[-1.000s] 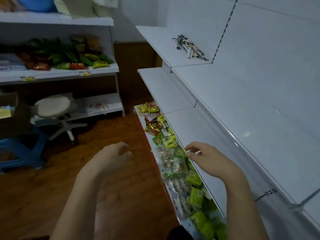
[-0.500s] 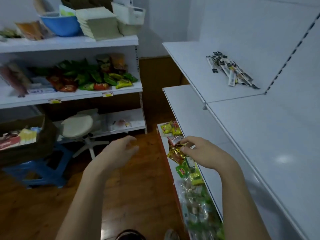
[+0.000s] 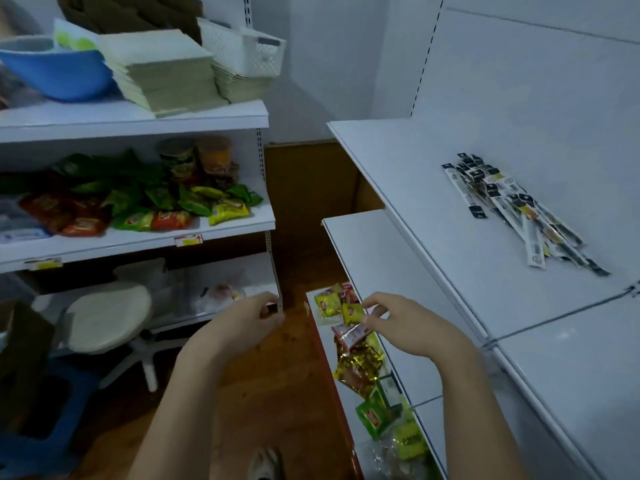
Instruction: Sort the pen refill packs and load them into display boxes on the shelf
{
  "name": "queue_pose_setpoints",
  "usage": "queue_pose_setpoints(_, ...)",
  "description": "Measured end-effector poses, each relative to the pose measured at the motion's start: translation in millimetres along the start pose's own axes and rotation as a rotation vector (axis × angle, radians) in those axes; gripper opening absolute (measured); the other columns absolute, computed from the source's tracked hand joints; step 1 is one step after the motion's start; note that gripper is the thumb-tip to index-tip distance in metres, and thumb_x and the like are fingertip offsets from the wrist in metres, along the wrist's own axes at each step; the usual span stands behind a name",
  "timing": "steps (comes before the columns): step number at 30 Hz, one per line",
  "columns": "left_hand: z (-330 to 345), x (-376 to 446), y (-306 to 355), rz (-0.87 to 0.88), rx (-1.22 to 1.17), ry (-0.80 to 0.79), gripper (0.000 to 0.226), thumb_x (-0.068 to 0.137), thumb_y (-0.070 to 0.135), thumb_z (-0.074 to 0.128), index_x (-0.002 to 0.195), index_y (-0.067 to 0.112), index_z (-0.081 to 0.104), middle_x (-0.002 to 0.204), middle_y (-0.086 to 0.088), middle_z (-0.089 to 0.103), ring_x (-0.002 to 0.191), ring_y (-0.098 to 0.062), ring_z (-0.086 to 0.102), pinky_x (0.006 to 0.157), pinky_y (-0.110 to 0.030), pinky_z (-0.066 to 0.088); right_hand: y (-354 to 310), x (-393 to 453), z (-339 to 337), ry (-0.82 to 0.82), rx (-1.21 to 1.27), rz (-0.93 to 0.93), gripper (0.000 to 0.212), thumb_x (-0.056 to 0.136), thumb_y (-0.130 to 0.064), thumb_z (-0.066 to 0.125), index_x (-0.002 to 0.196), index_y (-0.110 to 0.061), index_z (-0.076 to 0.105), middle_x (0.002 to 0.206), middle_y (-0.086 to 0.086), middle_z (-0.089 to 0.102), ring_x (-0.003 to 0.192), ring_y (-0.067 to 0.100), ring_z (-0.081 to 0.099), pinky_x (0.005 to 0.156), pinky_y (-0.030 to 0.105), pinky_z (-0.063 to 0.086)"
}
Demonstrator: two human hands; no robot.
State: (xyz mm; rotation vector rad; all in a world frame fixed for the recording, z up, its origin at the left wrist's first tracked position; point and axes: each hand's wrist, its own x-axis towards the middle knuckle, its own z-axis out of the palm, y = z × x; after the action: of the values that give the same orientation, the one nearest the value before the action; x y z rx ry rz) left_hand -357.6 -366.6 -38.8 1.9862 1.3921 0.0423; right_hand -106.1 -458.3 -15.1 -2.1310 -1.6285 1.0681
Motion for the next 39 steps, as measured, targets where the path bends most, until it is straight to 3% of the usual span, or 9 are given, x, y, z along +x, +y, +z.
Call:
queue_pose_setpoints(3,-23.9,61.6,-1.4,0.061,0.059,-0.037,0.043,0.100,0.043,0.048,0.141,0.032,0.045,0.133,0.005,0.054,0.113,-0.013,0.055,0.082,-0.020,0.042,-15.3,44.6,-10.6,-0.004,0.043,0.045,0.035,0.099,-0.039,0.053,0.133,-0.030,0.053,0.118,-0.008,0.056,0.093,0.005,0.057,0.069,0.019,0.041)
queue_pose_setpoints(10,-78.9,189.2,61.4,0.415,0.140,0.087,0.023,0.097,0.043,0.052,0.113,0.031,0.065,0.102,0.014,0.059,0.093,-0.003,0.053,0.077,-0.024,0.045,-32.0,111.4,-76.8,0.178,0.183,0.112,0.024,0.099,-0.038,0.054,0.120,-0.028,0.061,0.116,-0.008,0.059,0.106,0.010,0.057,0.089,0.026,0.046)
queue_pose_setpoints(14,-93.3,265.4,121.9,0.692,0.139,0.185,0.028,0.093,0.054,0.050,0.099,0.033,0.066,0.089,0.020,0.057,0.087,-0.003,0.052,0.070,-0.027,0.046,-25.4,146.9,-126.6,0.528,0.257,0.076,0.013,0.097,-0.032,0.056,0.090,-0.026,0.066,0.088,-0.010,0.067,0.083,0.010,0.063,0.078,0.027,0.050)
queue_pose_setpoints(19,-85.3,323.2,198.1,0.898,0.178,0.226,0.028,0.092,0.051,0.053,0.075,0.028,0.055,0.073,0.013,0.057,0.072,-0.005,0.051,0.061,-0.029,0.045,-0.5,173.8,-170.6,0.947,0.204,0.149,0.042,0.095,-0.044,0.055,0.064,-0.016,0.049,0.056,-0.002,0.048,0.053,0.016,0.042,0.055,0.033,0.037)
queue_pose_setpoints(25,-53.7,383.4,270.9,1.183,0.201,0.166,0.030,0.091,0.050,0.050,0.071,0.028,0.051,0.062,0.010,0.048,0.065,-0.007,0.045,0.055,-0.026,0.033,42.4,181.5,-190.0,1.340,0.141,0.286,0.043,0.096,-0.035,0.057,0.058,-0.020,0.043,0.048,-0.004,0.044,0.045,0.010,0.036,0.050,0.031,0.035)
queue_pose_setpoints(28,-30.1,400.4,300.2,1.405,0.173,0.144,0.036,0.088,0.059,0.046,0.093,0.030,0.067,0.076,0.017,0.050,0.076,-0.009,0.048,0.059,-0.025,0.036,62.5,171.6,-184.5,1.517,0.090,0.423,0.030,0.094,-0.042,0.053,0.072,-0.021,0.056,0.062,-0.005,0.056,0.058,0.016,0.053,0.057,0.037,0.048)
queue_pose_setpoints(31,-8.6,418.7,324.2,1.500,0.300,0.015,0.066,0.084,0.076,0.038,0.137,0.038,0.052,0.131,0.007,0.055,0.124,-0.021,0.047,0.096,-0.042,0.041,76.9,168.4,-178.6,1.533,0.037,0.526,0.045,0.089,-0.055,0.046,0.112,-0.022,0.065,0.105,-0.004,0.065,0.100,0.017,0.057,0.087,0.041,0.049)
queue_pose_setpoints(35,14.6,433.5,333.7,1.530,0.476,-0.137,0.090,0.070,0.094,0.012,0.149,0.055,-0.004,0.164,0.010,0.001,0.151,-0.021,-0.009,0.119,-0.058,0.003,77.8,170.9,-160.2,1.402,-0.133,0.750,0.074,0.085,-0.076,0.035,0.149,-0.037,0.035,0.159,-0.004,0.029,0.147,0.024,0.021,0.118,0.053,0.020)
queue_pose_setpoints(39,32.3,444.8,335.5,1.508,0.553,-0.300,0.094,0.066,0.096,0.015,0.147,0.056,-0.014,0.162,0.013,-0.019,0.148,-0.018,-0.024,0.117,-0.059,-0.006,77.1,177.0,-145.0,1.232,-0.047,1.034,0.092,0.071,-0.094,0.019,0.151,-0.054,-0.001,0.163,-0.018,-0.011,0.150,0.014,-0.015,0.119,0.054,-0.002)
